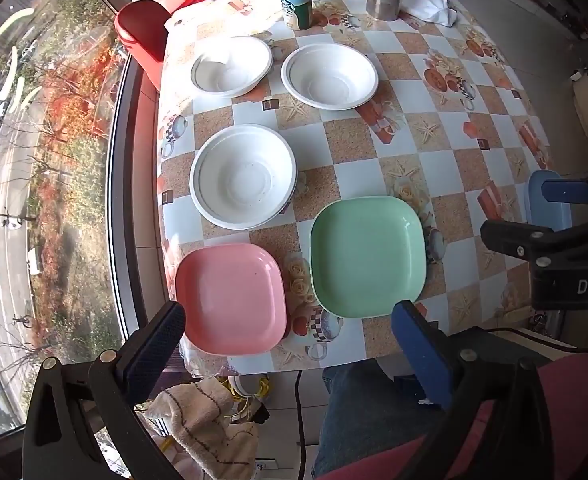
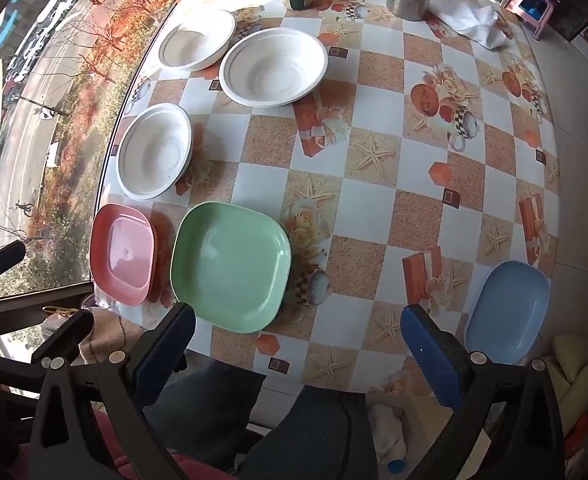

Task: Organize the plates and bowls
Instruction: 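Move the right tool toward the green square plate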

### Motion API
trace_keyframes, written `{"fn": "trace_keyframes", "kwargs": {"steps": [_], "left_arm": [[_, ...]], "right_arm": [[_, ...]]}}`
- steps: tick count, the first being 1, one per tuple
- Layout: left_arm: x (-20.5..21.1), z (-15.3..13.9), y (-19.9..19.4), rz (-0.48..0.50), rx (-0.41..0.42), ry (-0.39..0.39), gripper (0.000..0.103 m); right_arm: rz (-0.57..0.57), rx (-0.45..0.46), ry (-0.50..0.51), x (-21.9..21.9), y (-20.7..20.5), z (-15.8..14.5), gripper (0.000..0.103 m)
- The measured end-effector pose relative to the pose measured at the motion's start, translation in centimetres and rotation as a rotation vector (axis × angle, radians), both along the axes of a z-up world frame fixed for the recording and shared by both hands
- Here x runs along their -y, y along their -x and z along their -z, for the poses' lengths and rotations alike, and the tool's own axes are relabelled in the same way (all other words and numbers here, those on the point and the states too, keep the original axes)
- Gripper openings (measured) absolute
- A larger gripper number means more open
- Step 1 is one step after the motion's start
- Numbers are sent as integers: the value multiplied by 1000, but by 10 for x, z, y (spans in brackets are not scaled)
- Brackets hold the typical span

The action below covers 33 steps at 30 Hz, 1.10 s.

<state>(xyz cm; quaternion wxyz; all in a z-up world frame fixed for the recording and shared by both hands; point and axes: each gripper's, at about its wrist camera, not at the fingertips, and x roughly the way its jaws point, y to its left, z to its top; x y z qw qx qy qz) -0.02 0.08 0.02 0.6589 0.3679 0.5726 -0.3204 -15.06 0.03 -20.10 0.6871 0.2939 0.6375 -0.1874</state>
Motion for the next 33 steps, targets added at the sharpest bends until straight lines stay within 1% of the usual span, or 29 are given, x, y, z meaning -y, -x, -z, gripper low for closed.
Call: {"fn": "trace_keyframes", "kwargs": {"steps": [4,7,10,17,18,21,26,28,31,33], "left_arm": [[-3,0,4,-6,2,-6,103],[-5,3,-2,-10,-1,-11,103],[-5,2,-2,-13,14,-18,103],[-6,-1,-2,-19,23,4,103],[-6,-1,-2,-20,15,-12,103],[-5,0,-2,-15,11,-19,103],[-2,1,-2,-5,4,-50,103],[-2,1,-2,-6,9,-34,103],[-2,1,-1,-6,11,-37,103],[-3,1,-1,-5,13,-29,103]], "right_arm": [[-3,-2,-13,-4,3,3,103],[-2,-2,-18,-5,4,4,103],[9,6,-21,-5,4,1,103],[23,5,-28,-3,4,2,103],[24,3,-25,-2,4,2,103],[25,-10,-14,-2,4,2,103],[36,6,-13,1,5,2,103],[38,-5,-15,1,5,3,103],[38,-18,-22,2,3,3,103],[39,-9,-26,1,4,3,103]]}}
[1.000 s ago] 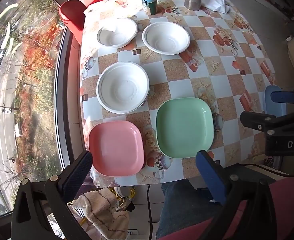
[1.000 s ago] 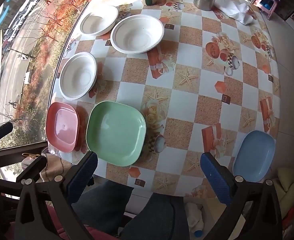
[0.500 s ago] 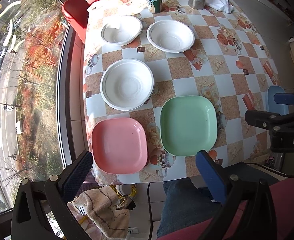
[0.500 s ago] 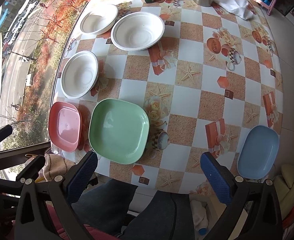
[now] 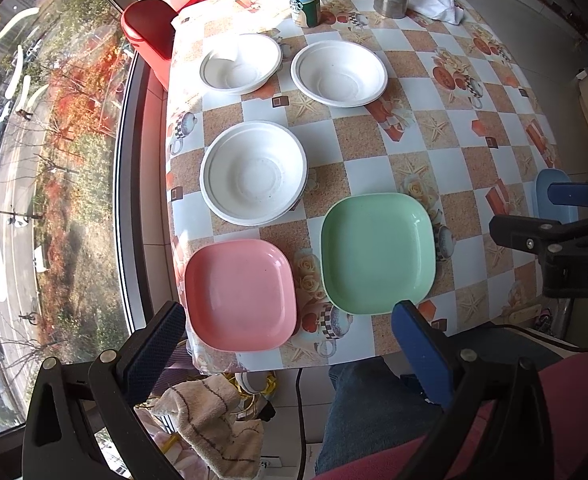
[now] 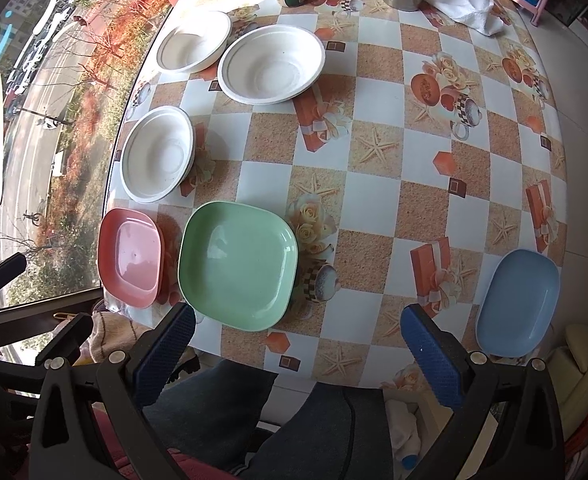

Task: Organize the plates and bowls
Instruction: 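Move the right tool toward the green square plate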

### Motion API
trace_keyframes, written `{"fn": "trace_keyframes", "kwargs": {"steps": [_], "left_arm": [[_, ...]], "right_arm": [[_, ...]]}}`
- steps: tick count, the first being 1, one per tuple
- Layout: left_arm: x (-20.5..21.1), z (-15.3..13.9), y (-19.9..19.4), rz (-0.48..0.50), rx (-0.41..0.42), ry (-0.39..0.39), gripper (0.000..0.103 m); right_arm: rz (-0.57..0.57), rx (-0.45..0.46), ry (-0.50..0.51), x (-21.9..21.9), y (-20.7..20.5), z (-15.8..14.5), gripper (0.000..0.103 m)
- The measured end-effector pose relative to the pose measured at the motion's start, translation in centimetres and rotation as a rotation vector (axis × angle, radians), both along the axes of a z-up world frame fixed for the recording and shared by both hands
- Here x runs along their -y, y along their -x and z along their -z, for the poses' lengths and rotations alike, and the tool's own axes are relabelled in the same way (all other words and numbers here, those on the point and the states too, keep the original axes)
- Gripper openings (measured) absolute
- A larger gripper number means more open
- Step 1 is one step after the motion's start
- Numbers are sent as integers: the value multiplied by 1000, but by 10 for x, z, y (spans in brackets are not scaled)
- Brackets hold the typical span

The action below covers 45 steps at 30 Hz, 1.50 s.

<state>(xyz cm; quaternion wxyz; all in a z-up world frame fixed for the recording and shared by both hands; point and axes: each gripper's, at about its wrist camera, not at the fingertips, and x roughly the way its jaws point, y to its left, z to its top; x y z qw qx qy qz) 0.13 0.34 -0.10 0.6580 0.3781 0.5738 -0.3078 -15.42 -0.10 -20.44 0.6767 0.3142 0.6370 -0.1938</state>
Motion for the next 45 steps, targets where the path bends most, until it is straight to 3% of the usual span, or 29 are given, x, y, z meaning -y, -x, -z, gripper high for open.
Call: {"fn": "trace_keyframes", "kwargs": {"steps": [3,11,26,32,38,45], "left_arm": [[0,0,0,-1,-6,-31,103],[-6,5,-2,-12,-20,14,103],[-9,21,10,18,-82,-71,103],[-5,25,15,46,-54,-84,103],[-9,36,4,-1,-90,-97,103],[-10,57,-2,-42,-135,-111,103]], "right_arm": [[-1,7,0,0,-1,0,103],[-14,7,-16,-2,-3,4,103],[29,-29,-70,-5,12,25,103],[27,-24,-94,-6,13,31,103],[33,-24,-88,-5,14,36,103],[42,-86,-79,-7,21,48,103]]}}
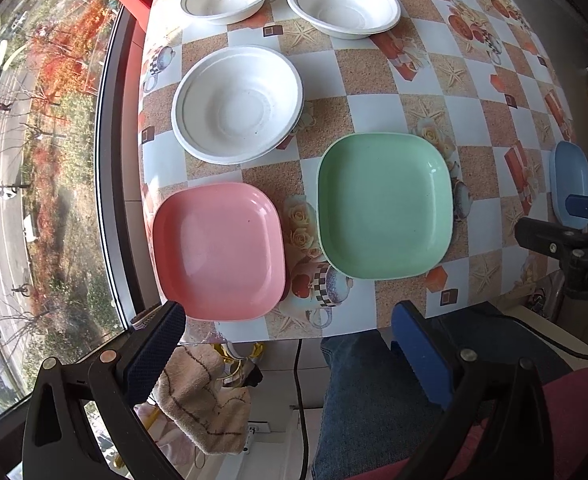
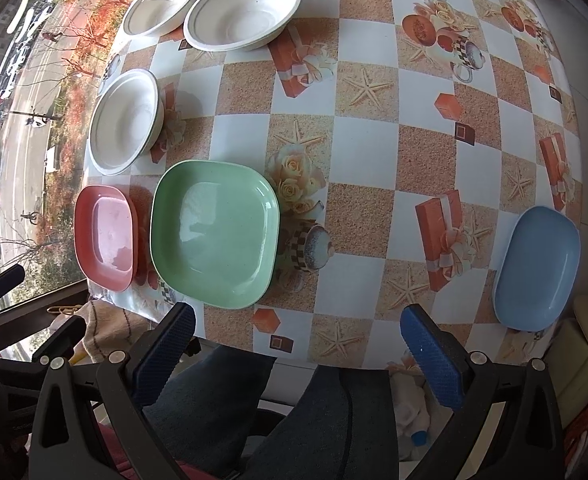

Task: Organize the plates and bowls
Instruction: 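Move the right tool toward the green square plate, then grasp the rim of the green square plate with the right tool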

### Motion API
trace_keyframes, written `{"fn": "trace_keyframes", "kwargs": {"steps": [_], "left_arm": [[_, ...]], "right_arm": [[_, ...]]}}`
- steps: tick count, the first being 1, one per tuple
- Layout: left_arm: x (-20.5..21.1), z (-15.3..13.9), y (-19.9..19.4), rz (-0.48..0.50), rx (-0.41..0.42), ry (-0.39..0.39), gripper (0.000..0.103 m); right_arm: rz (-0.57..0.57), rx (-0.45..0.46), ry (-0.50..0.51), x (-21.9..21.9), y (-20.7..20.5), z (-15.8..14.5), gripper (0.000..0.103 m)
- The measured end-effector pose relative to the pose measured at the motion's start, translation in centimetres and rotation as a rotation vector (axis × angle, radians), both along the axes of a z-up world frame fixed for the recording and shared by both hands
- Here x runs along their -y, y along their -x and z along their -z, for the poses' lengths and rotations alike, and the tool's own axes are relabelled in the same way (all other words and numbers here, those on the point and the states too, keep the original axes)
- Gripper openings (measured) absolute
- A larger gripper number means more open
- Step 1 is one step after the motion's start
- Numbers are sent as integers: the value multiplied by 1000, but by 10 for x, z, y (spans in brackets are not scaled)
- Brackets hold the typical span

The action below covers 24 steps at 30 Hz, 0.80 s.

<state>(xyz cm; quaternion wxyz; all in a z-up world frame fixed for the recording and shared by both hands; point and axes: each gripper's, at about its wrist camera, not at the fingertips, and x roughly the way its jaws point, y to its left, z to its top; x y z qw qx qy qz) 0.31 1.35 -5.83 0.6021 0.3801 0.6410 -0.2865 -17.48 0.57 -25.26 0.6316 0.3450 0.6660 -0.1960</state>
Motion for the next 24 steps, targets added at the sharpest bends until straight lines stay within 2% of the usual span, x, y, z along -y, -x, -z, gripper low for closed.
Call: {"fn": "trace_keyframes", "kwargs": {"steps": [8,18,24], "left_arm": [[-3,23,-5,-33,-23,-19,103],[-7,48,-24,-106,-6,-33,103],[-3,56,-24,-85,42,-55,103]], "right_arm": [[-15,-72,7,-6,7,22,103],[3,-108,32,-5,2,38,103],[-2,-123,35,-7,-11,63,103]]}}
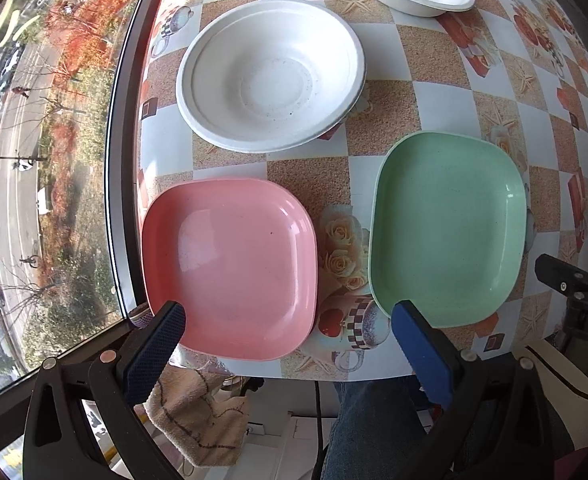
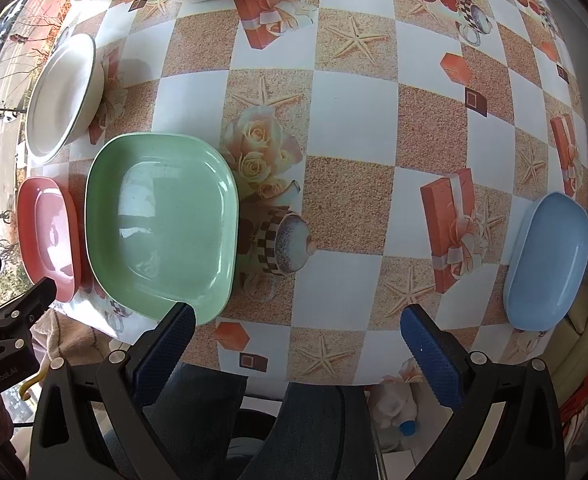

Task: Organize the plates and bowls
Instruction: 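Grasp the rim of the green square plate with the right tool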

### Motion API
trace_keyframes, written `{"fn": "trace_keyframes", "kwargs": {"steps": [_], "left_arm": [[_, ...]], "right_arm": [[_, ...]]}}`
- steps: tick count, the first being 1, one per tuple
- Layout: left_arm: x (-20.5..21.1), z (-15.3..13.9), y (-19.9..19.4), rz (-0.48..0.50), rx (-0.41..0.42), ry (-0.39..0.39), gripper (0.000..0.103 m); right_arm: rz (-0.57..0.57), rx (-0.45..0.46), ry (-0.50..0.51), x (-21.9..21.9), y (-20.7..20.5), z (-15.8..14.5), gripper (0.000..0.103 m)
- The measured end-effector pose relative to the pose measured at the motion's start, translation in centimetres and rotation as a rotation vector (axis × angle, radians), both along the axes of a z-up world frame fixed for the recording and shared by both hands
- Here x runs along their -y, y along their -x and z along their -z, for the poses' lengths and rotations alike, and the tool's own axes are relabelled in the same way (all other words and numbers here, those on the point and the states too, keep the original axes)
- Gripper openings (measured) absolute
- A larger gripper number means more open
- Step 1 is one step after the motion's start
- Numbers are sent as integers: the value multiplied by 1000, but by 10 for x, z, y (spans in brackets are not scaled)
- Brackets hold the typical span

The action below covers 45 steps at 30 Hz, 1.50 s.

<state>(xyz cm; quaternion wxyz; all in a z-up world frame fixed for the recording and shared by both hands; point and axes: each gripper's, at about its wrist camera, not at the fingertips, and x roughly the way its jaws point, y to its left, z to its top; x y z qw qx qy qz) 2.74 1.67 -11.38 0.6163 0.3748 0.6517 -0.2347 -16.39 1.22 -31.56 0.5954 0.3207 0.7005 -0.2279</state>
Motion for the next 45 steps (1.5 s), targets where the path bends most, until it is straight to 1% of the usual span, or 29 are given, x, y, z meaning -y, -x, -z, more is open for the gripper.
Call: {"fn": "trace_keyframes", "kwargs": {"steps": [5,9,11,14,19,22,24,27,29,32,33,35,40,41,42,43,44,45], "left_arm": [[-1,6,-3,1,16,-15,103],[6,12,-1,17,28,-18,103],[11,13,4,26,29,-16,103],[24,17,11,45,22,-9,103],[49,23,27,86,6,18,103],[64,25,36,108,-2,33,103],[69,26,42,123,0,41,103],[76,34,48,139,13,36,103],[76,42,48,116,-6,25,103],[69,51,42,59,-36,20,102],[69,50,40,43,-41,38,102],[70,48,37,40,-48,51,102],[78,46,38,40,-89,89,101],[79,44,38,36,-95,96,99],[83,41,40,29,-107,104,94],[86,38,41,26,-123,113,88],[86,35,41,25,-139,126,84],[87,33,42,29,-142,130,78]], "right_arm": [[-1,-42,35,1,-10,26,103],[-7,-74,54,0,-13,46,103],[-16,-74,60,-1,-11,51,103],[-6,-67,62,1,-4,50,103],[29,-96,95,16,34,46,103],[76,-110,100,28,58,45,103],[114,-101,89,37,74,44,103],[161,-59,50,41,87,47,103],[171,-38,35,46,94,44,103],[144,-24,23,42,97,48,103],[144,-6,9,41,97,50,103],[163,12,18,41,102,51,103],[166,9,13,40,105,50,103],[165,-4,-2,40,100,51,103],[166,-16,-20,42,88,54,103],[177,-16,-27,46,86,55,103],[193,-7,-28,49,86,55,103],[205,4,-31,52,85,55,103]]}}
